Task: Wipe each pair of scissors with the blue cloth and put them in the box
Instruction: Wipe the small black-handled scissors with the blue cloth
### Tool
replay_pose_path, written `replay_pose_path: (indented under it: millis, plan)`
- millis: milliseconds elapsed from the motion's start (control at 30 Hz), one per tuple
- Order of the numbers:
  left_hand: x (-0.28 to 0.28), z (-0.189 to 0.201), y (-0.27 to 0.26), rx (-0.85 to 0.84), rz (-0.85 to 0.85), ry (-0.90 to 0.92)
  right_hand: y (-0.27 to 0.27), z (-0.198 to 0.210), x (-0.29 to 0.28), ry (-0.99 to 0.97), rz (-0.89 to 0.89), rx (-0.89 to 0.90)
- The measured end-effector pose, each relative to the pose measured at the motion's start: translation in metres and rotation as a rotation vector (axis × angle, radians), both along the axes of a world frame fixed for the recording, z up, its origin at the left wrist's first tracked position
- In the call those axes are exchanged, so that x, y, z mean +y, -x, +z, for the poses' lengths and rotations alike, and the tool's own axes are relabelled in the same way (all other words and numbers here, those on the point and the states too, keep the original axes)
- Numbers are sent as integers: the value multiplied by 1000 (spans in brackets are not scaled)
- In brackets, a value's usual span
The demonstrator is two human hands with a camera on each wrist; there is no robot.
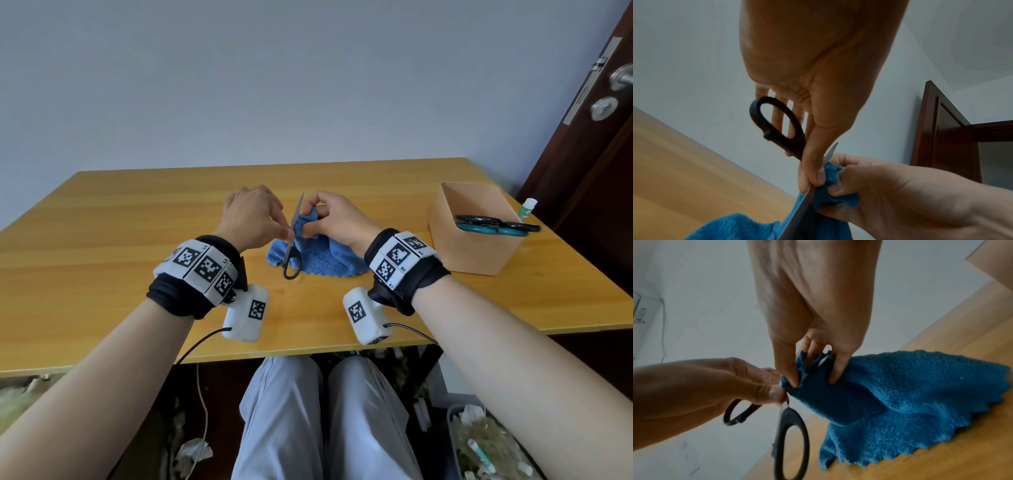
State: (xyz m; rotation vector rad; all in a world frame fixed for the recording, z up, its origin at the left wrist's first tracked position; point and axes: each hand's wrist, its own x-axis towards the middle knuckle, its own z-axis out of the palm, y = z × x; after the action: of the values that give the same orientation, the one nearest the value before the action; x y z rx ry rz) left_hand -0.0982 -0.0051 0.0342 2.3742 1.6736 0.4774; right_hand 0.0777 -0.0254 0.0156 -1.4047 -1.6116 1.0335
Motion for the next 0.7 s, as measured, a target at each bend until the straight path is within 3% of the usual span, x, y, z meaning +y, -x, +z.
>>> replay_pose_path:
  millis: [700]
  plan:
    - [-5,0,-2,-12,-44,45,-3,-4,-3,32,-9,60]
